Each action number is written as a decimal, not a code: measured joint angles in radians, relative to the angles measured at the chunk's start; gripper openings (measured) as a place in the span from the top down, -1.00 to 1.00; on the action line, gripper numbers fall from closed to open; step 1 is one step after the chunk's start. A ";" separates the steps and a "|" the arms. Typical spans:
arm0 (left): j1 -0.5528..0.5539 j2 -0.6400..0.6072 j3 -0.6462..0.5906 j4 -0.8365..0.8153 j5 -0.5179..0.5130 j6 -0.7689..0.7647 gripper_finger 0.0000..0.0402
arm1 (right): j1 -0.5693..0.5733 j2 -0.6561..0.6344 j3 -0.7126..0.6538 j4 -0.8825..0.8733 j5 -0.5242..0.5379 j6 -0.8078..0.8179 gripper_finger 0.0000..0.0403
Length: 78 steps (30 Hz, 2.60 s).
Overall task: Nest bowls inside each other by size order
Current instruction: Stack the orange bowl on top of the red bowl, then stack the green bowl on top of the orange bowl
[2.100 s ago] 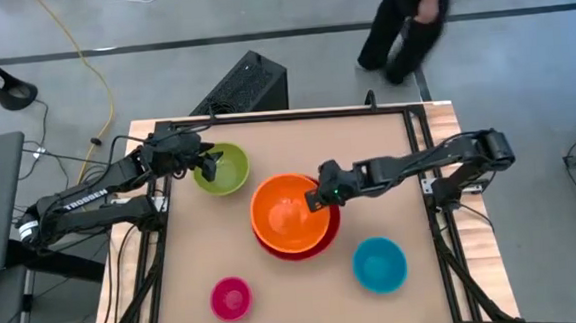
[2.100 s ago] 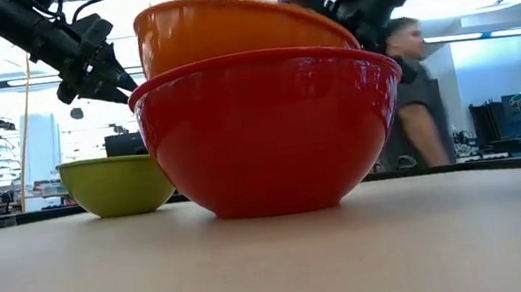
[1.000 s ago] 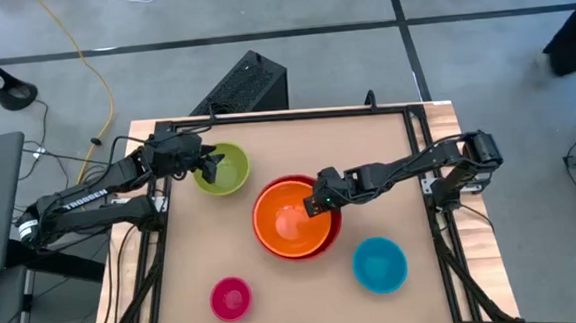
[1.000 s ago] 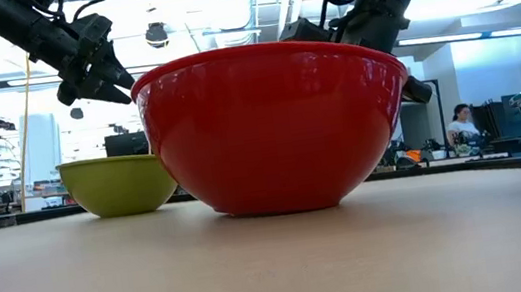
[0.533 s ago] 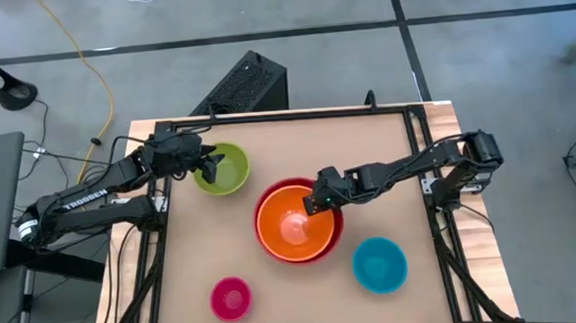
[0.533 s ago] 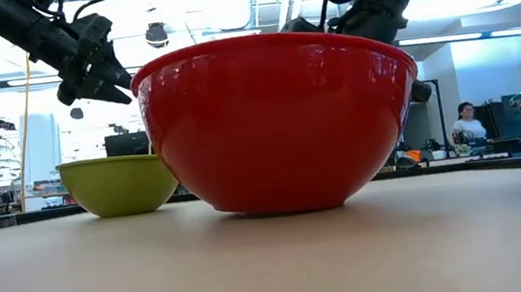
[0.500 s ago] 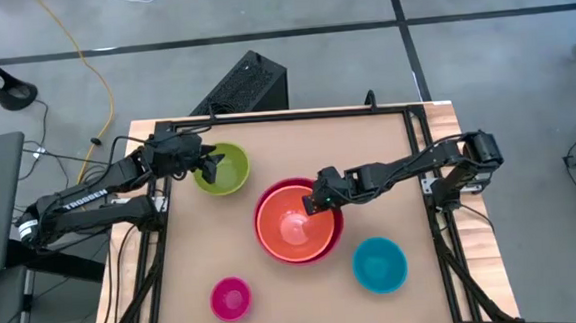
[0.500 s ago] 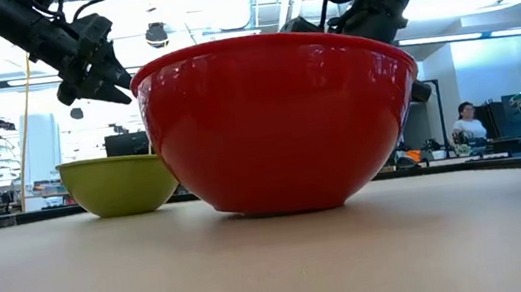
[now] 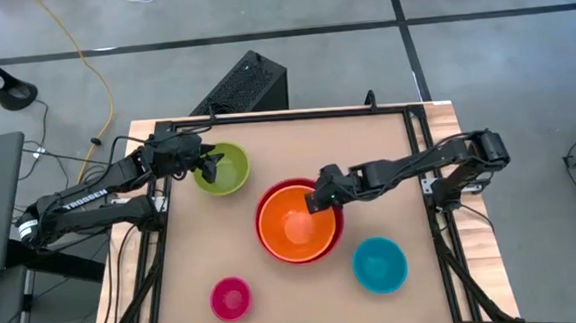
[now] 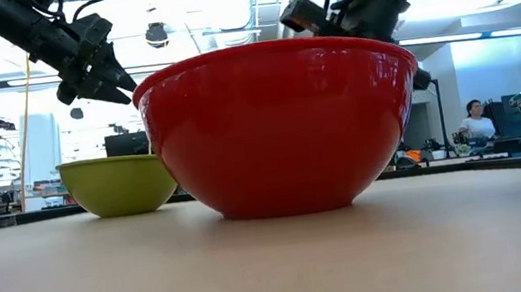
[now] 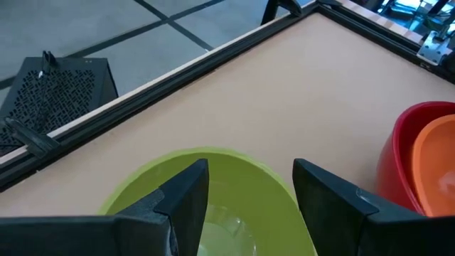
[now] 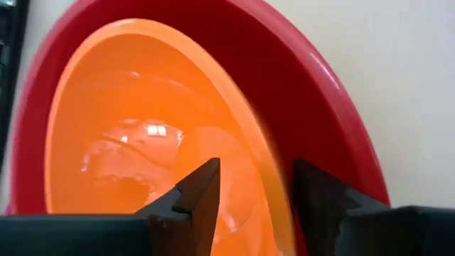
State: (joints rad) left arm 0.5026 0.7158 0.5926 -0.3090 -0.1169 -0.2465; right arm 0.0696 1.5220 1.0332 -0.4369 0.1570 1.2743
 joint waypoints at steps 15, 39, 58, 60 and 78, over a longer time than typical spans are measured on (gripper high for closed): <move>0.000 0.000 0.000 0.001 -0.003 0.000 0.03 | -0.013 -0.100 0.000 -0.037 -0.001 -0.030 0.15; 0.000 0.000 0.000 -0.111 -0.002 -0.046 0.03 | -0.374 0.291 0.402 0.179 -0.163 -0.540 0.15; 0.000 -0.001 0.000 -0.291 -0.013 -0.080 0.03 | -0.369 0.789 0.965 0.066 -0.341 -0.579 0.15; 0.000 0.000 0.000 -0.291 -0.012 -0.088 0.03 | -0.362 0.791 0.961 0.060 -0.322 -0.598 0.15; 0.000 -0.001 0.000 -0.302 -0.020 -0.107 0.03 | -0.327 0.789 0.967 0.026 -0.180 -0.694 0.28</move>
State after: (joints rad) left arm 0.5022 0.7151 0.5926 -0.6113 -0.1371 -0.3538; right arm -0.2573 2.3112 2.0003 -0.4114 -0.0233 0.5807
